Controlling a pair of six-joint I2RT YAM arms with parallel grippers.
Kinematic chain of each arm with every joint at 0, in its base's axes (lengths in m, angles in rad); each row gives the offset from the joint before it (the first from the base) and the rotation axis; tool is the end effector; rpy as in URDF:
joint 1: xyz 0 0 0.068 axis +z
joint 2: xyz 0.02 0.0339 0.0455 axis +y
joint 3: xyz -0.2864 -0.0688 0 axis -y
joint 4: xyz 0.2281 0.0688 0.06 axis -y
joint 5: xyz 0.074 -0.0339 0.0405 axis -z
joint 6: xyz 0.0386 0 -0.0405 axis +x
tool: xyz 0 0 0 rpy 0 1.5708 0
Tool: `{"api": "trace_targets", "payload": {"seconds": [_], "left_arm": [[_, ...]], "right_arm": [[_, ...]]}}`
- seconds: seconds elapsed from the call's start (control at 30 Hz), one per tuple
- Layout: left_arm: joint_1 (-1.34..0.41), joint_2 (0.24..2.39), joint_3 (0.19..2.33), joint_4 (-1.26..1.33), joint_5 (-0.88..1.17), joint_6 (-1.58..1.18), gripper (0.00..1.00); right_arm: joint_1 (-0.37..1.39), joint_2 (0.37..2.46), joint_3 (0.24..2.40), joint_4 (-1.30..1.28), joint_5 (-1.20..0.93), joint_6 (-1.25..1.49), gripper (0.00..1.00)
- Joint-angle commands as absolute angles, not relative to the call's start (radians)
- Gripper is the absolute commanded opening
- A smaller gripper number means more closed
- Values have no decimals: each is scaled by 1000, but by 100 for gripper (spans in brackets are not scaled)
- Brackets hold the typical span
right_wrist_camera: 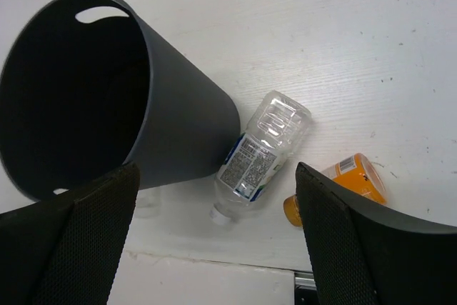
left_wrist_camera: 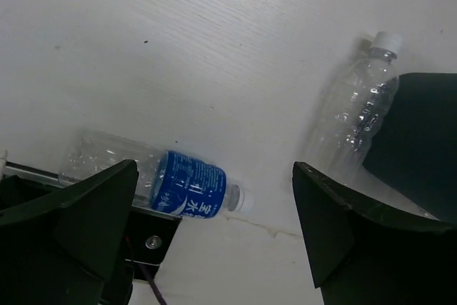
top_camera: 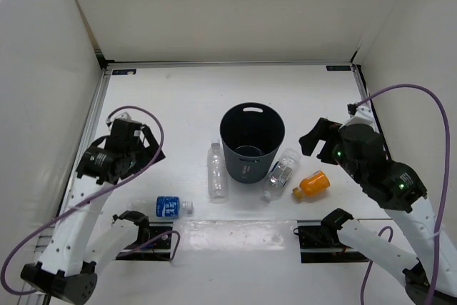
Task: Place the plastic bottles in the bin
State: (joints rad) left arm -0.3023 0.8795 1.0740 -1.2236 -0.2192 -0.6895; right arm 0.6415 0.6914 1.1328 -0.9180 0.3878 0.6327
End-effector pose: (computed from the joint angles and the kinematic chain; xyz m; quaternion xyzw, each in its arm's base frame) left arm 0.1048 -0.0239 0.3414 -0.2130 0.9342 -0.0338 0.2841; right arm 0.0708 0.0347 0.3975 0.0965 0.8385 0.1714 0.5082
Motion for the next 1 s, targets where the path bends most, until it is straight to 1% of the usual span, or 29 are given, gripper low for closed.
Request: {"api": "trace_targets", "payload": {"seconds": [0.0,0.07,0.1,0.17,0.23,0.27,0.3,0.33,0.4,0.43,0.47,0.57,0.6,0.7,0.8,0.9,0.93,0.97], "left_arm": [[-301,770,1049,-1238,-264,-813,100],[-301,710,1051,-1279,-294,-793,100],[-302,683,1078,-1299,-319,-784,100],[-304,626,1077,-1345,-354,-837,100],[-304,556,1034,-1330,-338,-929,100],[-305,481,1014,-1309,-271,-952,100],[-304,460,968,-1305,-252,-984,100],[-304,439,925,-1299,-236,-1076,100],[-307,367,862,-1302,-187,-1139,92],[-304,362,814,-1340,-178,-1238,91],[-305,353,798,-1347,-163,-1253,91],[-304,365,733,-1423,-161,-1344,91],[-305,379,727,-1451,-178,-1380,89],[-305,412,700,-1442,-163,-1417,87],[-307,451,646,-1447,-121,-1491,81],[-305,498,595,-1419,-74,-1519,72],[-308,530,589,-1417,-55,-1520,67],[-307,570,580,-1422,-52,-1525,67]], "right_arm": [[605,729,1135,-958,414,669,90],[583,739,1140,-980,379,658,90],[537,742,1138,-992,365,649,90],[506,742,1135,-999,341,621,90],[459,732,1128,-994,269,597,90],[433,726,1121,-986,226,591,90],[427,706,1118,-986,215,580,90],[422,695,1103,-974,201,577,90],[413,666,1091,-965,189,575,90],[411,644,1079,-950,173,575,90],[408,623,1068,-946,164,569,90],[403,597,1060,-945,140,566,90],[406,589,1061,-946,132,566,90],[400,584,1063,-948,112,561,90],[393,589,1062,-946,101,551,90],[383,589,1062,-951,86,548,90],[377,589,1060,-953,72,548,90],[371,588,1061,-954,69,545,90]]}}
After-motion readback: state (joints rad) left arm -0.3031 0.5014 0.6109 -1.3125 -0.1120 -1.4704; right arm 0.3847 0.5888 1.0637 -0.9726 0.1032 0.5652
